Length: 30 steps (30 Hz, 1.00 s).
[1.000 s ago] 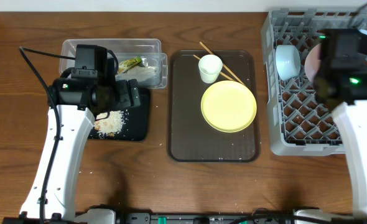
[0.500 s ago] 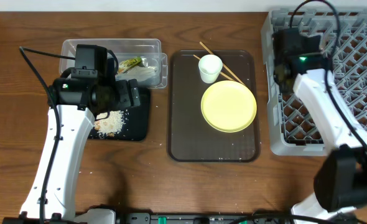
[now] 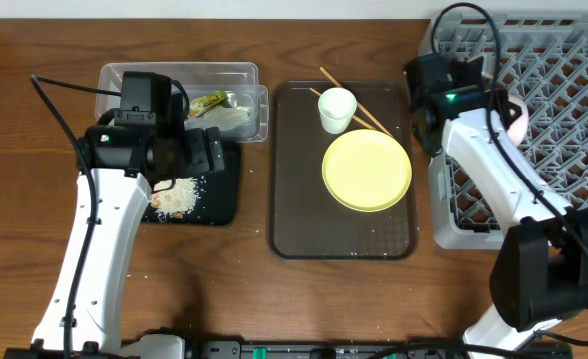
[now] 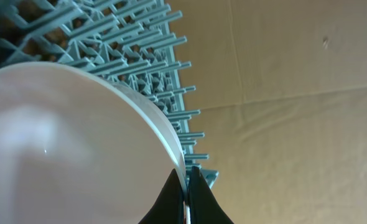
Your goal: Sort waste into correct bins and load items into the dishwasher rack
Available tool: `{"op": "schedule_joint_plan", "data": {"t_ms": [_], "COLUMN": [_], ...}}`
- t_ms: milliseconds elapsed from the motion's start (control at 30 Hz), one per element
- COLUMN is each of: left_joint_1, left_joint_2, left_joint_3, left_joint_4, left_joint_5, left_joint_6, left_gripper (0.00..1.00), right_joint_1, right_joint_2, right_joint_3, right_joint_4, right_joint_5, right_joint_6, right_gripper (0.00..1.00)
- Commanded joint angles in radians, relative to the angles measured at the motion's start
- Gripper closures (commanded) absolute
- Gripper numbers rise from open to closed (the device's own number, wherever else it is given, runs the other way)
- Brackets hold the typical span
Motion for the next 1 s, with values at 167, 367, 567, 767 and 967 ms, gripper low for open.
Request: {"op": "schedule_joint_plan", "data": {"t_ms": [167,367,567,767,967], "left_joint_1": [0.002,0.002,0.002,0.002,0.002], "left_joint_2": [0.005,0.005,0.005,0.005,0.005], "left_joint_3": [0.003,0.003,0.003,0.003,0.003], "left_joint_4": [-0.003,-0.003,-0.003,-0.003,-0.003], "left_joint_5": [-0.013,-0.013,-0.013,-0.013,-0.013], "left_joint_6": [0.006,0.006,0.006,0.006,0.006], "left_gripper": [0.07,0.07,0.07,0.07,0.07], "right_joint_1": [0.023,0.023,0.021,0.021,0.018], "right_joint_2": [0.002,0.002,0.002,0.002,0.002], "right_joint_3": [-0.003,-0.029,-0.100,-0.135,-0.135], "right_joint_4": [0.002,0.001,0.004,0.035,0.034], "right_joint_5": [0.116,0.116,0.116,0.108,0.165], "right_joint_6": [-0.068,-0.115,-0.114,-0.115,-0.127], "right_gripper": [0.99,0.99,0.99,0.99,0.99]}}
